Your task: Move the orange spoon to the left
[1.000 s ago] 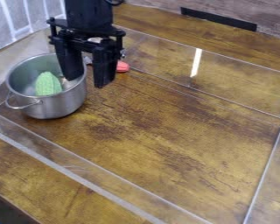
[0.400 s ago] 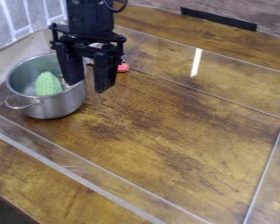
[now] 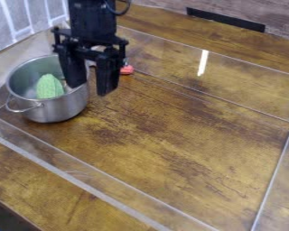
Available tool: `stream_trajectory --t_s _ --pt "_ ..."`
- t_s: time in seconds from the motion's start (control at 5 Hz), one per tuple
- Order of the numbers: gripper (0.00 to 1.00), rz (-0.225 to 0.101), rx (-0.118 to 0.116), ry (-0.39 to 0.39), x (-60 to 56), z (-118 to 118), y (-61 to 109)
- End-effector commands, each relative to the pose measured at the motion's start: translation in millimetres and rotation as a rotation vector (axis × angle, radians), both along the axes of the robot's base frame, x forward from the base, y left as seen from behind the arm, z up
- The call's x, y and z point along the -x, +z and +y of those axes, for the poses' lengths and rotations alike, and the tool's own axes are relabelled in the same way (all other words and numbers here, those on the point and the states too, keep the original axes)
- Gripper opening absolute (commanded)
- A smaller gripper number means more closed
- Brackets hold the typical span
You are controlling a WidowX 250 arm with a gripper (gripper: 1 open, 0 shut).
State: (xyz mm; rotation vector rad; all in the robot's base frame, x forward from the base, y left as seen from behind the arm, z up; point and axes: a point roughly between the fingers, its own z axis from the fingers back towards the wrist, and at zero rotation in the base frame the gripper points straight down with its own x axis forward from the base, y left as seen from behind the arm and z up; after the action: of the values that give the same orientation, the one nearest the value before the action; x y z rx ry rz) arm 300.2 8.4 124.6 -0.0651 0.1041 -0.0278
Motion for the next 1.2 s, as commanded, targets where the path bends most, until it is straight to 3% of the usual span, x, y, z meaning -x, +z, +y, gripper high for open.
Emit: stream_trajectory --t_s 0.0,0.6,1.0 --pt "1.00 -0.044 0.005 0.015 -9.1 7.8 12.7" --pt "1.00 -0.031 0.031 0.008 -6.7 7.2 9.7" --pt "1.00 -0.021 0.035 0.007 -3.7 7.0 9.8"
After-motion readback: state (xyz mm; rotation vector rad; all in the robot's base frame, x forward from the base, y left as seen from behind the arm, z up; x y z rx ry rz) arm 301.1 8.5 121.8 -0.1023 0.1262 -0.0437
